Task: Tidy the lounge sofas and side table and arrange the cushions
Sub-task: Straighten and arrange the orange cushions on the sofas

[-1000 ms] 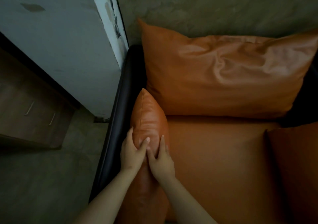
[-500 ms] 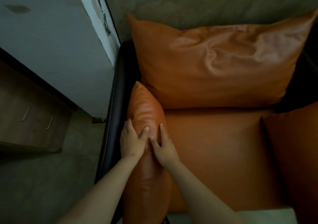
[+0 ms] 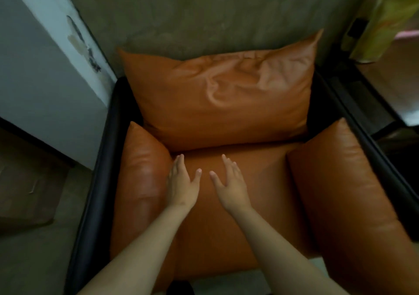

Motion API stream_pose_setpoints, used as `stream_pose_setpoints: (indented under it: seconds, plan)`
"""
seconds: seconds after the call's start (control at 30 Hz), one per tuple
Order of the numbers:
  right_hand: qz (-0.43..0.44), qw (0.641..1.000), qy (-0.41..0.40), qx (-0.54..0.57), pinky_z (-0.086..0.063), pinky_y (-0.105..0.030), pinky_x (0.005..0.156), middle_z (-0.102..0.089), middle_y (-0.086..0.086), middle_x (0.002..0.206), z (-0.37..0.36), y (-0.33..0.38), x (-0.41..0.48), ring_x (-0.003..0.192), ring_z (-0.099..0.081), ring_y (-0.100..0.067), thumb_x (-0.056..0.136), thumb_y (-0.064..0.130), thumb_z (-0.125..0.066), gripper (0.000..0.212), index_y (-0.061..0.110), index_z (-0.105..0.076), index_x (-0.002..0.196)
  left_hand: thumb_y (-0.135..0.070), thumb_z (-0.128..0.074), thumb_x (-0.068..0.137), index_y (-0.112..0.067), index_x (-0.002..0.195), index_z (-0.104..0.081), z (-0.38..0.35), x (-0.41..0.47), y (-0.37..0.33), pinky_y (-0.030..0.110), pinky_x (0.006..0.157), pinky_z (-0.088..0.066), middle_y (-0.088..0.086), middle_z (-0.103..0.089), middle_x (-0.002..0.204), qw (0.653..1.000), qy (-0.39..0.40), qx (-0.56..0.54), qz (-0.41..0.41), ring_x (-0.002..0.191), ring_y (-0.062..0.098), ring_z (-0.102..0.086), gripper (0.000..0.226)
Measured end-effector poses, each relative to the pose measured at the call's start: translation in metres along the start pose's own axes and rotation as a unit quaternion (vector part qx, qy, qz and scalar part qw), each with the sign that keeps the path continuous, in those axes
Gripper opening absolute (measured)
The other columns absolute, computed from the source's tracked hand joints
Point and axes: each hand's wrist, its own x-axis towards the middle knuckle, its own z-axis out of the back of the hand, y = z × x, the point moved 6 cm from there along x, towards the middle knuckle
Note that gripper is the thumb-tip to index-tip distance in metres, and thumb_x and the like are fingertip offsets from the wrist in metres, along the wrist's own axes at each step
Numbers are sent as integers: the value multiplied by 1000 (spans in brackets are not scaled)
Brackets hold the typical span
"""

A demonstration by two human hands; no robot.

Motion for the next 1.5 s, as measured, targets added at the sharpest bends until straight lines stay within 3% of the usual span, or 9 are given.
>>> stream_pose_setpoints:
  seconds: [0.43, 0.6, 0.77, 1.07, 1.2, 1.33, 1.5]
  plan:
    - [-79, 982, -172, -14, -9, -36, 122, -16, 4, 161, 205, -154, -65, 149, -5, -12, 95, 50, -48, 71, 25, -17, 154, -46, -46, 98, -19, 154, -12, -169, -102, -176, 37, 116, -22, 6, -15, 161, 973, 223, -54, -31, 147, 25, -18, 71]
    - [-138, 968, -201, -66, -11, -37, 121, -14, 2, 161, 244, -202, -83, 149, -6, -15, 88, 55, -58, 85, 23, -14, 154, -51, -46, 96, -20, 154, -8, -217, -131, -208, 40, 117, -21, 9, -15, 160, 954, 284, -96, 7, 146, 28, -19, 76]
    - [-198, 960, -183, -77, -24, -37, 118, -18, 0, 160, 255, -247, -89, 146, -19, -18, 84, 59, -61, 91, 23, -14, 154, -58, -50, 91, -22, 154, 2, -258, -152, -217, 42, 115, -27, 9, -16, 160, 929, 330, -140, 94, 143, 32, -26, 90]
    - [-245, 941, -202, -119, -33, -43, 111, -32, -3, 153, 257, -290, -88, 140, -27, -23, 71, 79, -55, 105, 24, -17, 152, -76, -51, 76, -31, 152, 13, -297, -161, -201, 56, 108, -37, 5, -24, 157, 889, 363, -194, 200, 138, 34, -36, 109]
    - [-221, 943, -219, -121, -36, -39, 109, -40, -1, 147, 259, -290, -79, 136, -32, -20, 70, 79, -56, 101, 24, -26, 150, -84, -53, 53, -29, 154, 4, -302, -152, -200, 51, 109, -38, 4, -30, 155, 892, 347, -224, 185, 135, 30, -41, 128]
    - [-204, 944, -229, -124, -33, -37, 109, -42, 0, 146, 260, -277, -57, 135, -33, -19, 73, 78, -54, 97, 23, -30, 150, -72, -55, 70, -22, 154, -10, -298, -130, -204, 43, 107, -41, 6, -37, 151, 906, 285, -256, 181, 131, 28, -45, 108]
    - [-183, 952, -218, -113, -31, -40, 111, -44, -3, 146, 270, -248, 20, 136, -32, -22, 78, 74, -53, 92, 21, -31, 149, -67, -50, 85, -21, 154, -14, -292, -62, -218, 45, 109, -38, 7, -33, 154, 921, 208, -262, 201, 135, 31, -40, 90]
